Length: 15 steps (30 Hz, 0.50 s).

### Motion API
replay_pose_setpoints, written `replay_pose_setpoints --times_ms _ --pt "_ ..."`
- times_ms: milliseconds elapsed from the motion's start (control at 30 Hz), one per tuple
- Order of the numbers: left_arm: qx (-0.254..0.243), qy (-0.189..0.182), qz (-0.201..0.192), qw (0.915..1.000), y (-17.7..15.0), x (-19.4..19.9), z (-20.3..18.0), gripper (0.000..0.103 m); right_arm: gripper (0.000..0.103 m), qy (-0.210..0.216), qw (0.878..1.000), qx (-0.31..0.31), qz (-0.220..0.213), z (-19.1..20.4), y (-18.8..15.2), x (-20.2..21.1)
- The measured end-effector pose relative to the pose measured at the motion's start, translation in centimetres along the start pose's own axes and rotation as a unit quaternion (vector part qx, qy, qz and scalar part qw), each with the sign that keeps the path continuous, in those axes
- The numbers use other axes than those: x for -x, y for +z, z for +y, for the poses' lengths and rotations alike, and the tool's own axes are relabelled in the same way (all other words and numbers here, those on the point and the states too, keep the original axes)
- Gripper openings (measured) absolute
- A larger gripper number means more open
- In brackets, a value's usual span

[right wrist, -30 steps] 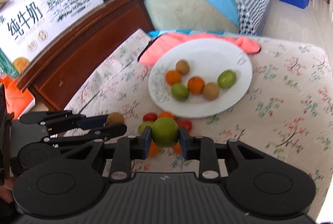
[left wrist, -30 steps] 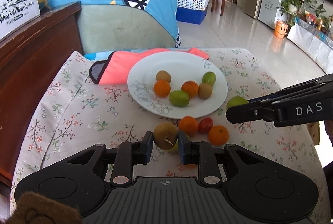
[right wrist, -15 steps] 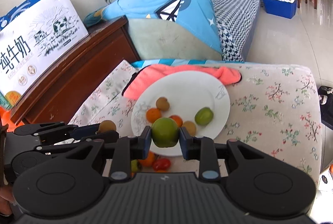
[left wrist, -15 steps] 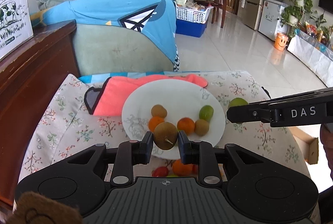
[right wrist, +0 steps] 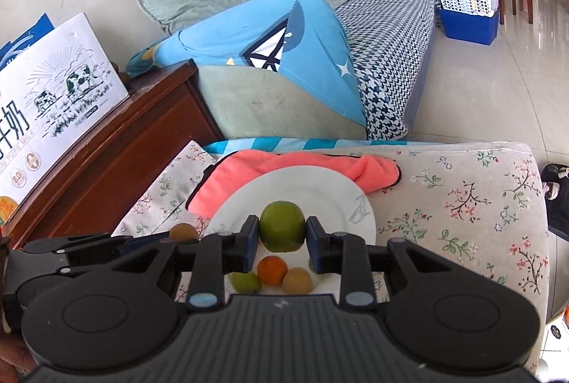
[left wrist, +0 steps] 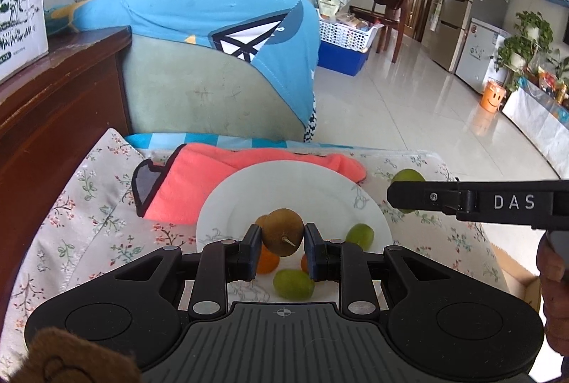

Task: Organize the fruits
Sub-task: 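Carry the brown pear with the left tool over the plate while the right tool carries the lime, then open both tools to release the pear and lime onto the plate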

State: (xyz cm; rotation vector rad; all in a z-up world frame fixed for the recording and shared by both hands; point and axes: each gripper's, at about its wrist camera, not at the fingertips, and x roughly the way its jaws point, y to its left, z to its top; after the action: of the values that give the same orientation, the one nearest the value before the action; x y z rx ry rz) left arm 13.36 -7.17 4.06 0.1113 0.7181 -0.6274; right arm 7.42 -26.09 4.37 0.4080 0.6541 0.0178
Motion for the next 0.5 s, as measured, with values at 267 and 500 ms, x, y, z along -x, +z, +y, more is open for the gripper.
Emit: replay_pose_setpoints --times_ms 267,500 --pt "0.024 -0.001 0.006 0.9997 0.8 -2.4 -0.3 0.023 0.029 -0.005 0.999 -0.042 0.003 -2.0 0.6 -2.0" --pt "0.028 0.009 0.025 0.9993 0.7 -4.7 -0.5 0.023 0.029 -0.006 0.998 -0.059 0.019 -2.9 0.6 -4.1"
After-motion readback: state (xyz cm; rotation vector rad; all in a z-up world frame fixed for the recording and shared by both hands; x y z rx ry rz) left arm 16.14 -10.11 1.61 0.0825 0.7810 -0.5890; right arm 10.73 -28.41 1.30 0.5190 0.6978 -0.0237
